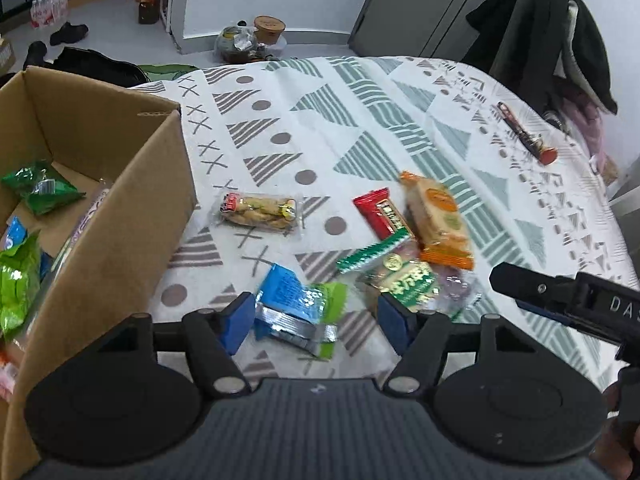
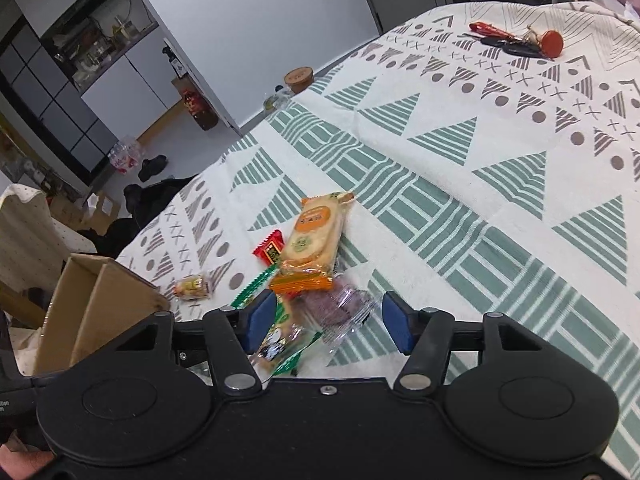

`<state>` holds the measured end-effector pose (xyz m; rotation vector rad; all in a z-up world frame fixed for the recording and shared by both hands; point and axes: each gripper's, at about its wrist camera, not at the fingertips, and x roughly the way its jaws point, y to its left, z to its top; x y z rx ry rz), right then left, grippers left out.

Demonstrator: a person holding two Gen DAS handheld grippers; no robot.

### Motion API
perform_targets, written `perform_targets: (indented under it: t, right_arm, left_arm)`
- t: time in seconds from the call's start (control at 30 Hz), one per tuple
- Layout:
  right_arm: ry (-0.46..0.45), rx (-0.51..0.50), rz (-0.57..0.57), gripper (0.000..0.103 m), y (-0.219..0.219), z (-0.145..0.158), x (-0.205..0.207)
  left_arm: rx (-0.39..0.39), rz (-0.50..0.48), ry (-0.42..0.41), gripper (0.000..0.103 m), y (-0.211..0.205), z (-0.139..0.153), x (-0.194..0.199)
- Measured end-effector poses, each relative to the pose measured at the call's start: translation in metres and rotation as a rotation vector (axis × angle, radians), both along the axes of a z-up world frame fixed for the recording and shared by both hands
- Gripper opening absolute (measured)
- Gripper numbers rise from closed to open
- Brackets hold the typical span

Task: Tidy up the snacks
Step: 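Grasp the blue packet with the left gripper while the right grasps the purple packet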

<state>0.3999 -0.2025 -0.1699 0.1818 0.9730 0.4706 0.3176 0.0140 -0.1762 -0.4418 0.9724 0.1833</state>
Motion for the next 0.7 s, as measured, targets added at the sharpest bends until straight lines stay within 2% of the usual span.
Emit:
perform_targets:
  t: [0.17,0.33,0.43,0.53,0.7]
  right_arm:
    - [0.004,-0.022,0.023,0.059,0.007,-0.012,0.008]
    - [-0.016,-0.046,0.06,0.059,0.017,-0.02,0.018]
    - [-0.004,-0.081,0.079,0.059,0.023,-0.028,0.018]
    - [0.024,-0.122,0.102,0.047,0.025,-0.034,0.014]
    - [0.042,-0.123,0.103,0.042,0.021,-0.029,0.007]
  left_arm:
    - [0.008,-0.003,0.029,0.065,0.001,-0.011,0.005]
    - [0.021,0.005,0.049,0.053,0.002,-0.018,0.005]
    - [0.021,0.006,0.044,0.05,0.002,-0.018,0.003]
    - [0.004,0.013,0.043,0.048,0.002,-0.016,0.0]
    - [-0.033,0.035,0.046,0.047,-0.002,-0.01,-0.013]
